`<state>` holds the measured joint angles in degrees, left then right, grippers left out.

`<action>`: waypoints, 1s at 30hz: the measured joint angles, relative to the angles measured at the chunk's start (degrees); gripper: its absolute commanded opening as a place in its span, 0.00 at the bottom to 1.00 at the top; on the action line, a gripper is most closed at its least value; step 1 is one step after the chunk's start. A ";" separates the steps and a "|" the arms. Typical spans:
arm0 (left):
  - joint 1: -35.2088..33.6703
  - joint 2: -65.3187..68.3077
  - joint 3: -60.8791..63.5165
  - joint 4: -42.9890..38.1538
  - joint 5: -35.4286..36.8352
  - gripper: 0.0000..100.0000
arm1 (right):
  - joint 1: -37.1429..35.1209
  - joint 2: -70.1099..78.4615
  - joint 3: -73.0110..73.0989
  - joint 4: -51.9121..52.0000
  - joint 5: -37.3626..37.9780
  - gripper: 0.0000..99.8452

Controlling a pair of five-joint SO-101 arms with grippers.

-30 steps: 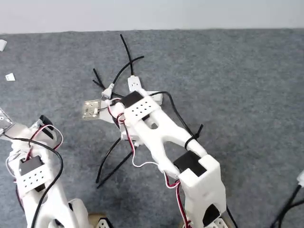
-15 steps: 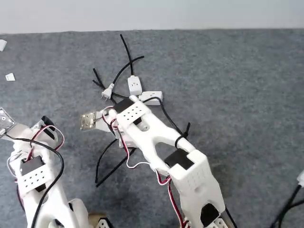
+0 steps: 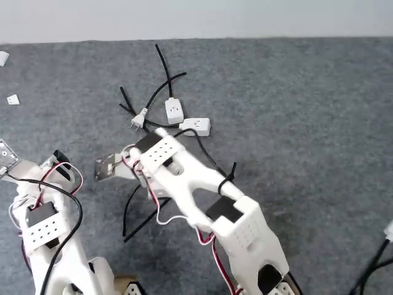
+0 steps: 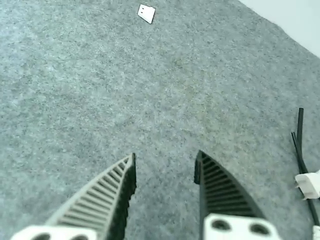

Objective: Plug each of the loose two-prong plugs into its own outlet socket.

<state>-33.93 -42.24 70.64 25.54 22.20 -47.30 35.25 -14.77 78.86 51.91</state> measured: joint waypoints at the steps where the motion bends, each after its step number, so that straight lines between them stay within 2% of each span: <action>1: 0.00 0.00 0.00 0.00 0.00 0.18 | -0.53 -0.18 0.26 0.00 0.00 0.14; 14: 0.00 0.00 0.00 0.00 0.00 0.18 | 0.09 -1.32 2.55 -3.60 0.18 0.14; 19: 0.00 0.00 0.00 0.00 0.00 0.18 | 0.09 -4.92 2.73 1.67 0.18 0.14; 23: 0.00 0.00 0.00 0.00 0.00 0.18 | 0.62 -8.26 4.40 2.02 0.18 0.14; 30: 0.00 0.00 0.00 0.00 0.00 0.18 | 3.87 -8.53 8.44 -5.54 2.37 0.14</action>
<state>-33.93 -42.24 70.64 25.54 22.20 -43.43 26.73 -6.33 73.32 54.29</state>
